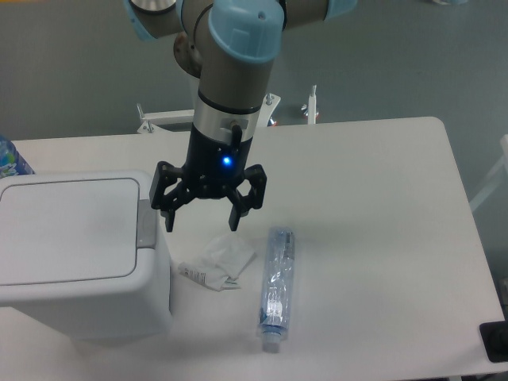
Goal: Open the trash can
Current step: 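Lower the gripper onto the lid edge beside the hinge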
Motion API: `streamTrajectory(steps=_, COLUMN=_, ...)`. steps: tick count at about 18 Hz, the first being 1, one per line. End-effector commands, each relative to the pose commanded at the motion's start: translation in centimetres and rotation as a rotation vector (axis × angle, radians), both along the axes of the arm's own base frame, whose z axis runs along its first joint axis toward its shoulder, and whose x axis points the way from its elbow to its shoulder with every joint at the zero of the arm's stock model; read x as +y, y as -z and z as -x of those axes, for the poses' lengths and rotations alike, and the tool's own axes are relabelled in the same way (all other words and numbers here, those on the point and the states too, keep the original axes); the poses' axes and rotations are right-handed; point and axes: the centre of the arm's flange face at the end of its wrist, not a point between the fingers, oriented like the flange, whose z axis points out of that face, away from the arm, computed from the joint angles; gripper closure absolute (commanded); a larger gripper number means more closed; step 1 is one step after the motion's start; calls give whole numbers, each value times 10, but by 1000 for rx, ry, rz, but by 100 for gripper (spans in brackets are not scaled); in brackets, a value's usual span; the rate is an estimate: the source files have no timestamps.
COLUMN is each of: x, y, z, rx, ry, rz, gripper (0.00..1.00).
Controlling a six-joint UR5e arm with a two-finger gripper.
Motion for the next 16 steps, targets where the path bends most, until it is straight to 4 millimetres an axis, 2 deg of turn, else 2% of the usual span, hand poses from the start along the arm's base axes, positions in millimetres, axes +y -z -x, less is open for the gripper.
streamTrajectory(steps=16, x=7, y=3, z=-12, rx=-13, ry=-1, rz=7, gripper=0)
